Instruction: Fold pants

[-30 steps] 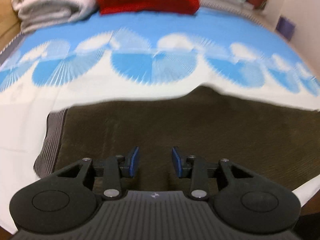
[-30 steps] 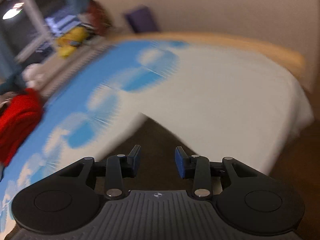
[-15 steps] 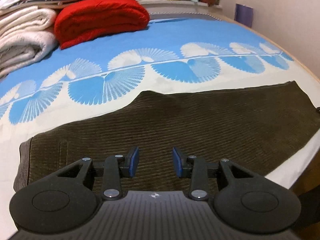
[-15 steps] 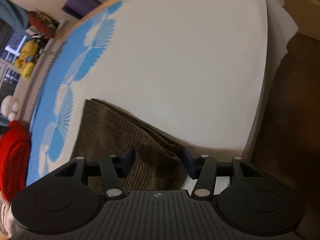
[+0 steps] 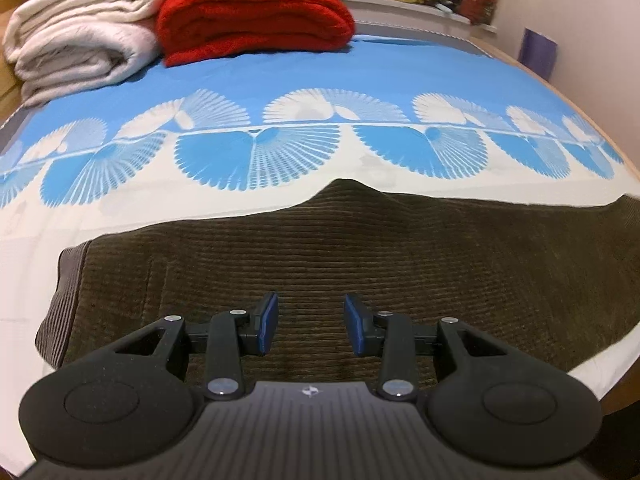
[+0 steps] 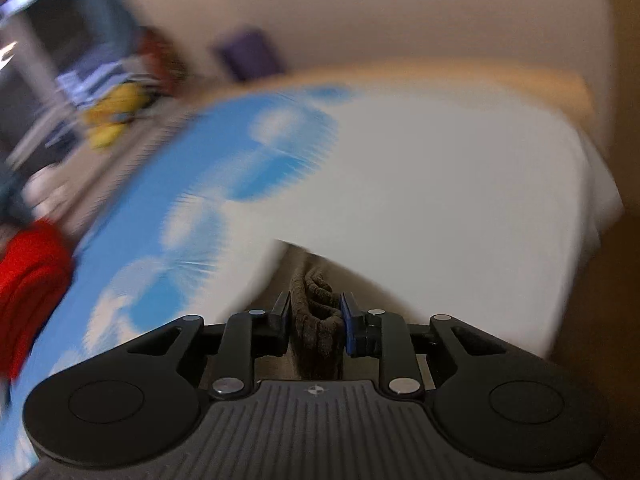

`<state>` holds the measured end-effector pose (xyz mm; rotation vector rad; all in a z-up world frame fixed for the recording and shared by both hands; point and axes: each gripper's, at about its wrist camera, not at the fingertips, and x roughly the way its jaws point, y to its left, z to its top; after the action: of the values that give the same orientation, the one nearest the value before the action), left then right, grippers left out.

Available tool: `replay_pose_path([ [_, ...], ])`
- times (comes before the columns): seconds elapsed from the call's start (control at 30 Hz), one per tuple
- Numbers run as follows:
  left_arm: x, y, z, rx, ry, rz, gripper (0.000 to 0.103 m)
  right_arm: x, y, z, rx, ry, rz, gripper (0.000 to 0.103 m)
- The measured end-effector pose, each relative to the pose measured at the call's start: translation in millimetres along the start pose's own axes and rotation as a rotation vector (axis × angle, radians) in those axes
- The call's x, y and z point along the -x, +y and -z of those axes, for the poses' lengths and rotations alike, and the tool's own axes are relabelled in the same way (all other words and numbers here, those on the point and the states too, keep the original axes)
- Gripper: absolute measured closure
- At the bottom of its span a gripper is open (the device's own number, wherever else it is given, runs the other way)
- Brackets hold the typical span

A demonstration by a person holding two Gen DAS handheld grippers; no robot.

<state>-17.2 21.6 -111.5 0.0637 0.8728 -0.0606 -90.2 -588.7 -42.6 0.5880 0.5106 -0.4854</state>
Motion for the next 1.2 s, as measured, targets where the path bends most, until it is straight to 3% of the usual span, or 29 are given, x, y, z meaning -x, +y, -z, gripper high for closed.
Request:
replay_pose_path([
  [0.1, 4.4, 12.6, 1.5, 0.032, -0.002, -0.010, 0.063, 37.4, 81.1, 27.4, 0.241, -0.102, -0.146, 0.077],
  [0.17, 6.2, 23.3, 3.0, 0.061, 0.002, -0.019, 0.063, 61.4, 136.3, 63.9, 0.400, -0.144, -0.265, 0.077],
  [0.3, 9.1, 43.1, 6.9, 0.122, 0.017, -0.040, 0.063, 91.0, 222.1, 152.3, 0.642, -0.119, -0.480, 0.077],
  [0.43, 12.8, 60.5, 8.8, 0.168, 0.024, -0.047, 0.063, 90.3, 284.4, 245.5, 0.846, 0.045, -0.616, 0.070],
  [0.53, 13.6, 71.1, 11.0, 0.206, 0.038, -0.045, 0.063, 74.6, 302.3, 308.0, 0.998, 0.366, -0.712, 0.069],
  [0.57, 14.1, 73.7, 11.8, 0.215, 0.042, -0.043, 0.063, 75.9, 303.2, 323.2, 1.062, 0.429, -0.728, 0.068],
  [0.6, 15.0, 74.5, 12.6, 0.219, 0.041, -0.041, 0.063, 82.9, 302.7, 332.8, 1.114, 0.432, -0.735, 0.067],
  [0.67, 16.7, 75.1, 11.9, 0.221, 0.033, -0.035, 0.063, 96.5, 301.9, 334.3, 1.162, 0.390, -0.766, 0.066],
  [0.73, 17.8, 75.5, 11.0, 0.214, 0.028, -0.033, 0.063, 100.0, 298.1, 318.3, 1.122, 0.353, -0.772, 0.060],
  [0.77, 18.3, 75.0, 10.6, 0.210, 0.027, -0.034, 0.063, 98.9, 294.0, 310.4, 1.095, 0.330, -0.754, 0.055],
  [0.87, 16.9, 73.8, 9.0, 0.205, 0.029, -0.037, 0.063, 90.5, 285.8, 302.1, 1.067, 0.312, -0.681, 0.053],
  [1.03, 14.5, 70.9, 8.4, 0.197, 0.036, -0.037, 0.063, 68.2, 286.9, 326.0, 1.189, 0.378, -0.636, 0.053],
  [1.13, 14.0, 69.0, 8.8, 0.191, 0.039, -0.039, 0.063, 67.2, 291.4, 336.2, 1.241, 0.352, -0.620, 0.053],
  [1.17, 14.0, 68.6, 8.6, 0.191, 0.039, -0.041, 0.063, 65.6, 293.7, 335.9, 1.232, 0.359, -0.623, 0.058],
  [1.2, 13.9, 68.7, 8.3, 0.192, 0.039, -0.042, 0.063, 64.7, 293.6, 334.6, 1.214, 0.371, -0.636, 0.084],
])
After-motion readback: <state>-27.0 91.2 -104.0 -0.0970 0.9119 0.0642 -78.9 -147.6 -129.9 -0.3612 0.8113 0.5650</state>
